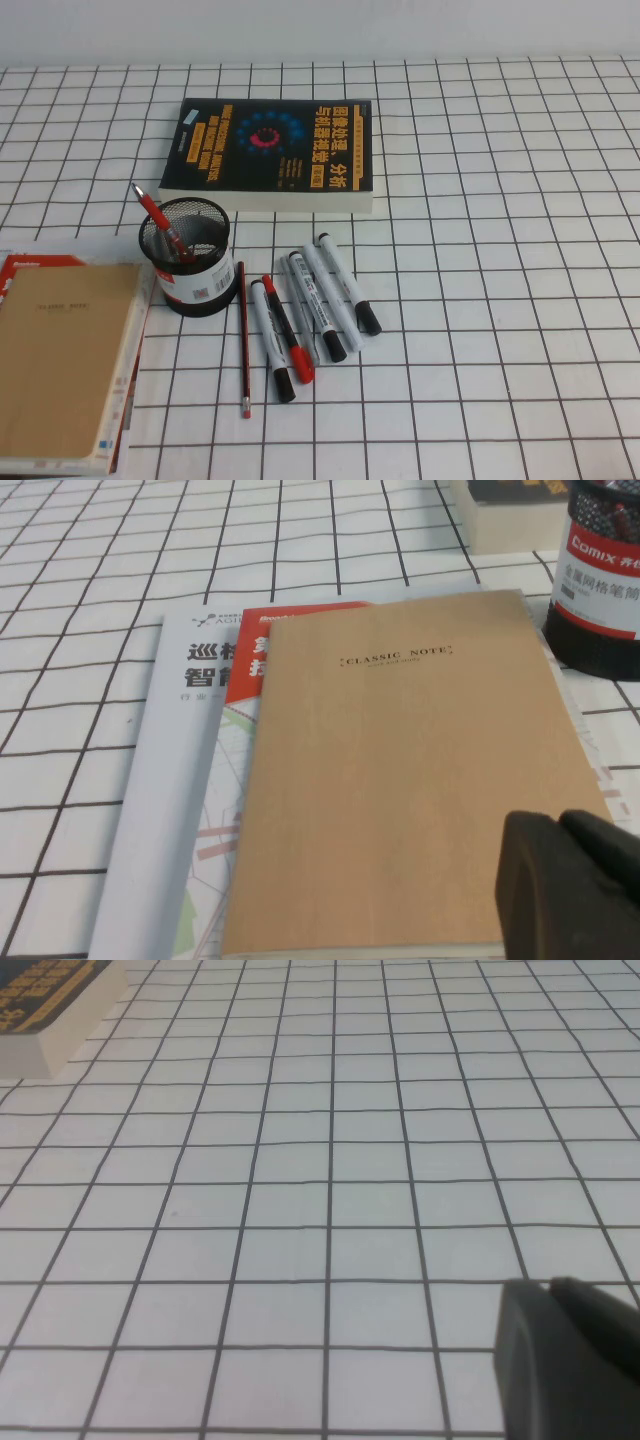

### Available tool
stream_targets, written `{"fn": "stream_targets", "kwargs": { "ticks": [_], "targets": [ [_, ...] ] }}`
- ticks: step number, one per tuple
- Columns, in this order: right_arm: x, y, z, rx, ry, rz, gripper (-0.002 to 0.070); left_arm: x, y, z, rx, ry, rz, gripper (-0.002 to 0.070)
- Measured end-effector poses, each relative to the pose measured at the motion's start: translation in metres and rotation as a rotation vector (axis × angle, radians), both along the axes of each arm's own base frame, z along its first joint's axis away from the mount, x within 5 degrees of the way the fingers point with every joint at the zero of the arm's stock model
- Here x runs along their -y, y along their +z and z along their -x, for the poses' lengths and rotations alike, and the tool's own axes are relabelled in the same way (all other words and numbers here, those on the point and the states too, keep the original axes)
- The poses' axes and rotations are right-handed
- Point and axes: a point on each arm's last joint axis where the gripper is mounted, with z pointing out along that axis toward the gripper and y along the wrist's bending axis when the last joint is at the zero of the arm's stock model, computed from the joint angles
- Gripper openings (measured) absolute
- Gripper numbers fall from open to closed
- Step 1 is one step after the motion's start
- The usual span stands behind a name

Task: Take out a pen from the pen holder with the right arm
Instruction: 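Take a marker out of the pen holder and lay it on the table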

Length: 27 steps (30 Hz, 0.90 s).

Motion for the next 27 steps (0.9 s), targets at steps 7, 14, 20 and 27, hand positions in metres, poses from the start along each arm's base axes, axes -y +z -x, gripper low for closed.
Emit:
{"fn": "stream_targets", "kwargs": {
  "ticks": [7, 14, 20, 27],
  "targets": [
    [0.0000, 0.0000, 0.0000, 0.000, 0.000, 0.000, -0.0016, 0.0000, 0.0000, 0.0000, 0.000, 0.000, 0.000, -0.0004],
    [0.0000, 0.0000, 0.0000, 0.000, 0.000, 0.000, -0.0016, 0.0000, 0.0000, 0.0000, 0.000, 0.000, 0.000, -0.0004],
    [0.0000, 0.0000, 0.0000, 0.000, 0.000, 0.000, -0.0016, 0.0000, 0.0000, 0.0000, 0.000, 0.000, 0.000, -0.0004],
    [-0.0002, 0.0014, -0.0004, 0.015, 0.000, -0.007, -0.0016, 0.0000, 0.0000, 0.0000, 0.000, 0.000, 0.000, -0.0004]
  ]
}}
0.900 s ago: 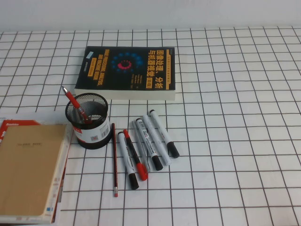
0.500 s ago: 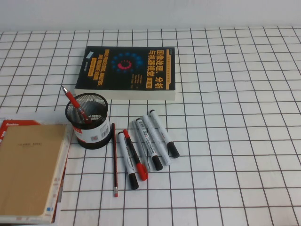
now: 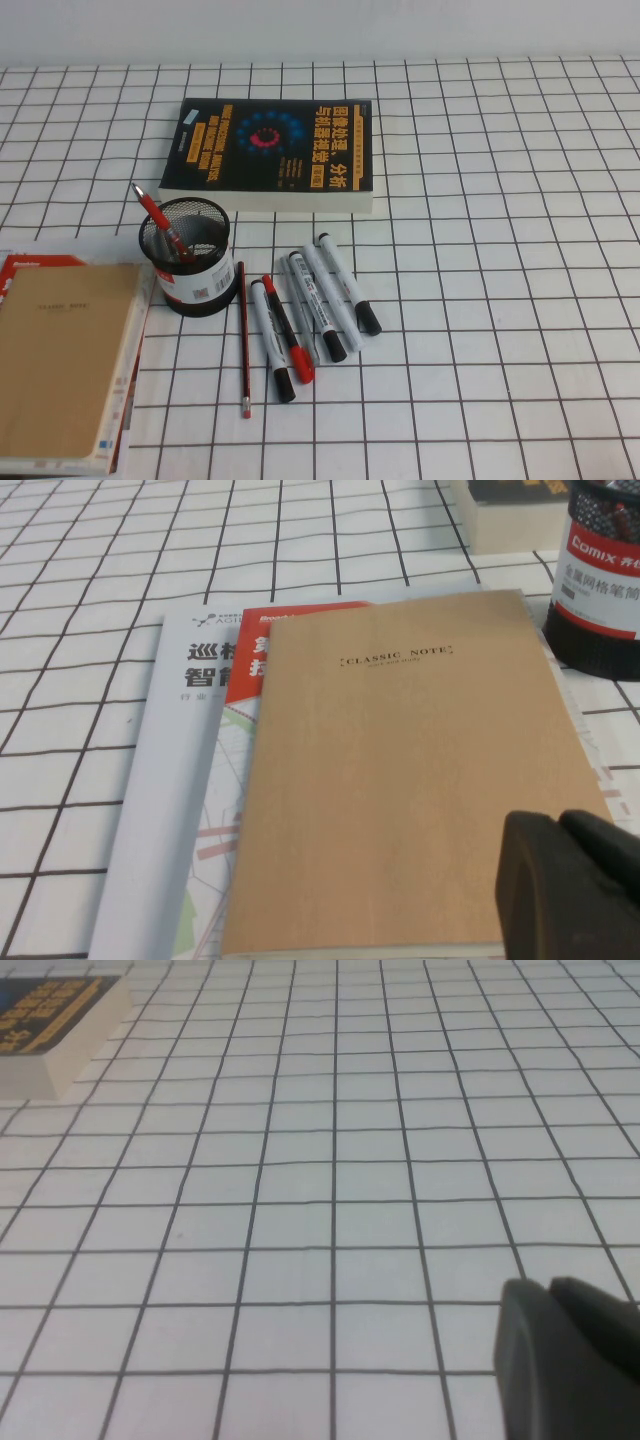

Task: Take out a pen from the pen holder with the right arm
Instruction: 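Take a marker out of the pen holder and lay it on the table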

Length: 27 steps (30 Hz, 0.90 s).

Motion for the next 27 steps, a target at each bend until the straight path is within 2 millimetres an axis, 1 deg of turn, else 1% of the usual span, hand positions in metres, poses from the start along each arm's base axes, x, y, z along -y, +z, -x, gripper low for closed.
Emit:
{"fn": "stream_targets", "kwargs": {
  "ticks": [4, 14, 18, 25, 27],
  "targets": [
    [-0.001, 0.004, -0.001, 0.036, 0.002, -0.057, -0.0016, 0.000, 0.000, 0.000, 0.000, 0.000, 0.000, -0.0004],
    [-0.004, 0.019, -0.003, 0.175, -0.015, -0.350, -0.0016, 0.000, 0.000, 0.000, 0.000, 0.000, 0.000, -0.0004],
    [-0.004, 0.021, -0.003, 0.183, -0.024, -0.487, -0.0016, 0.000, 0.000, 0.000, 0.000, 0.000, 0.000, -0.0004],
    [-0.004, 0.024, -0.003, 0.201, -0.037, -0.586, -0.0016, 0.000, 0.000, 0.000, 0.000, 0.000, 0.000, -0.0004],
    [-0.005, 0.023, -0.003, 0.176, -0.030, -0.614, -0.0016, 0.000, 0.000, 0.000, 0.000, 0.000, 0.000, -0.0004]
  ]
}}
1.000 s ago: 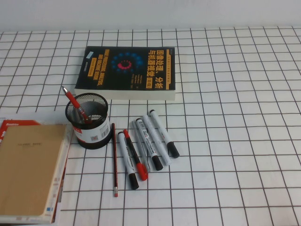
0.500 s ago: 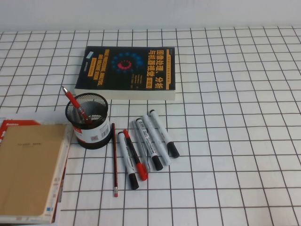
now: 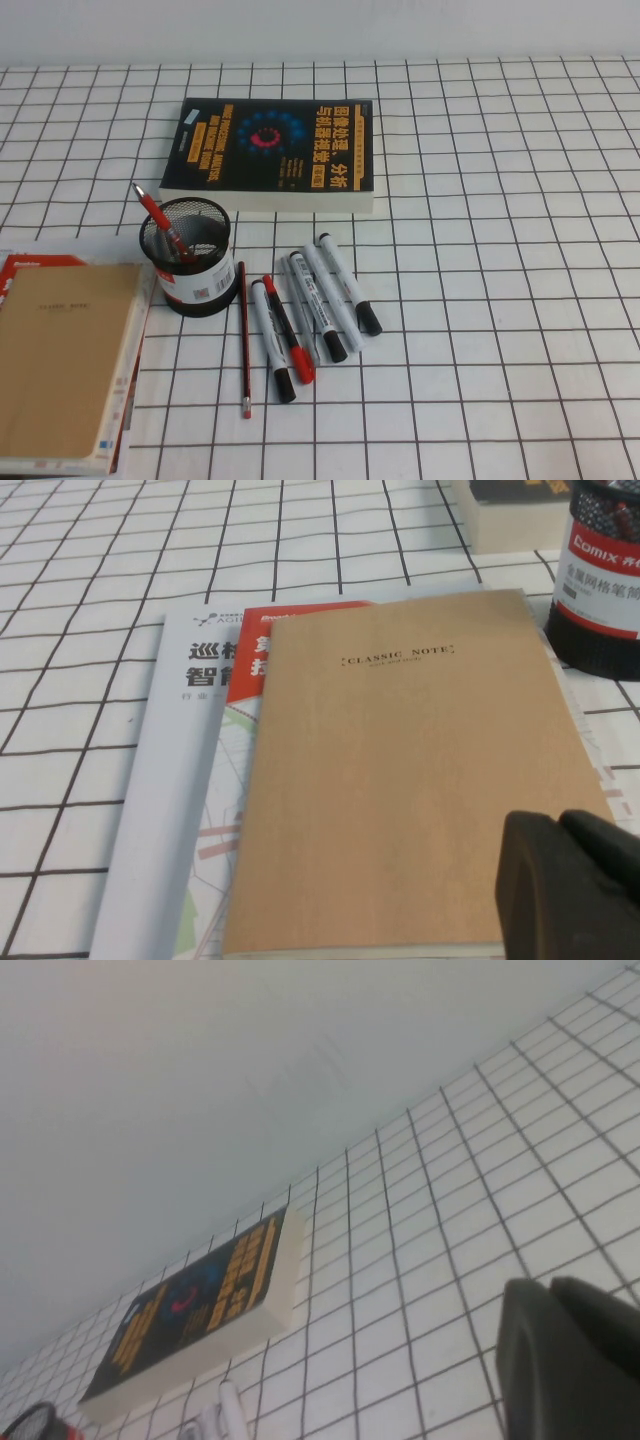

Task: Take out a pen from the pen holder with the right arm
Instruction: 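Take a marker out of the pen holder and lay it on the table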

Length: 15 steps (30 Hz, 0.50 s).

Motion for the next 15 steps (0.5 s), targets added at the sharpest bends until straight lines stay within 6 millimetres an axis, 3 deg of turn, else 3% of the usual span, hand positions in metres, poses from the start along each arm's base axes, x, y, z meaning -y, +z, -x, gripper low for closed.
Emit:
{"fn": "stream_targets", "kwargs": {
  "ticks": [7, 15],
  "targets": [
    [-0.012, 0.032, -0.003, -0.151, 0.131, 0.025, -0.0016, 0.000, 0.000, 0.000, 0.000, 0.000, 0.000, -0.0004],
    [-0.020, 0.079, -0.037, -0.435, 0.258, 0.237, -0.0016, 0.000, 0.000, 0.000, 0.000, 0.000, 0.000, -0.0004]
  ]
}}
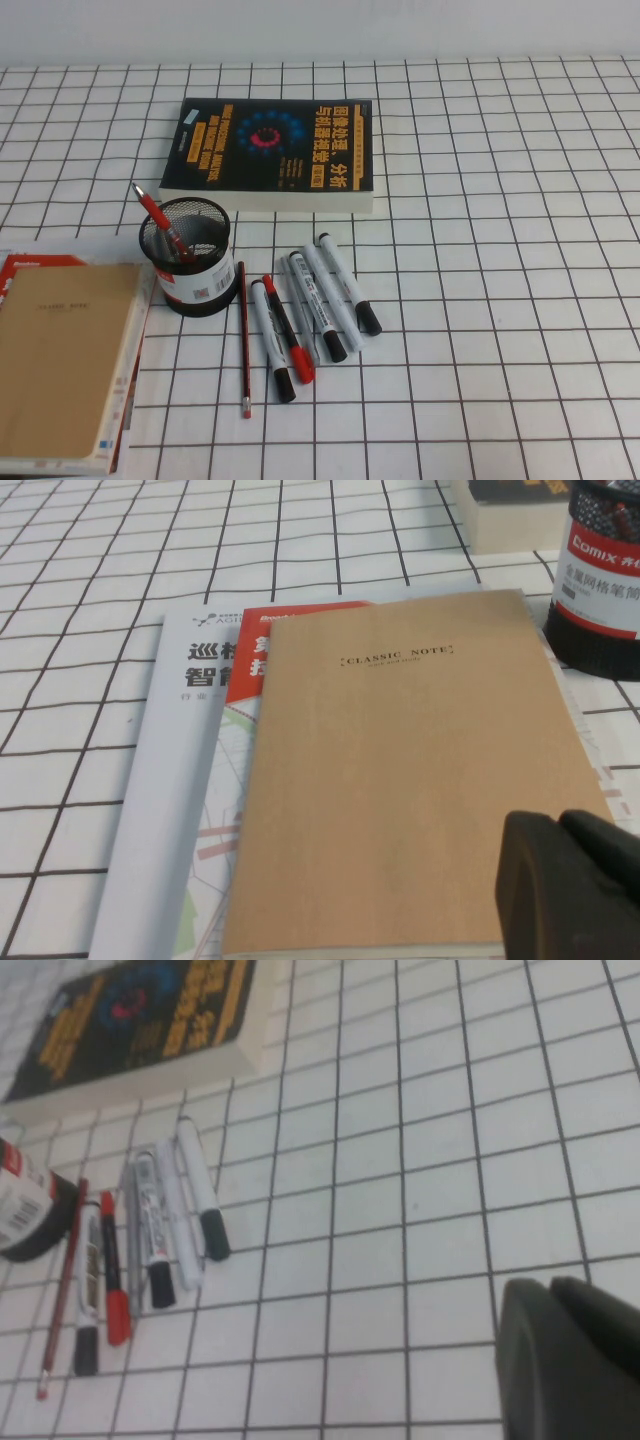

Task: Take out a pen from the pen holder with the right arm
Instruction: 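Take a marker out of the pen holder and lay it on the table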

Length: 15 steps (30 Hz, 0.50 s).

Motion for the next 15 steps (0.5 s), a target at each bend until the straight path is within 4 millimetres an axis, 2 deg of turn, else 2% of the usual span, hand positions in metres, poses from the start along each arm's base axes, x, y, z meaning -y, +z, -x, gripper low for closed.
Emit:
{"fn": "stream_targets", "kwargs": {
  "ticks": [5, 11, 15],
  "targets": [
    [-0.001, 0.012, -0.031, -0.143, 0.067, 0.124, -0.0016, 0.000, 0.000, 0.000, 0.000, 0.000, 0.000, -0.0004],
    [-0.005, 0.020, -0.070, -0.211, 0.134, 0.194, -0.0016, 0.000, 0.000, 0.000, 0.000, 0.000, 0.000, -0.0004],
    [-0.026, 0.026, -0.100, -0.208, 0.232, 0.223, -0.0016, 0.000, 0.000, 0.000, 0.000, 0.000, 0.000, -0.0004]
  ]
}}
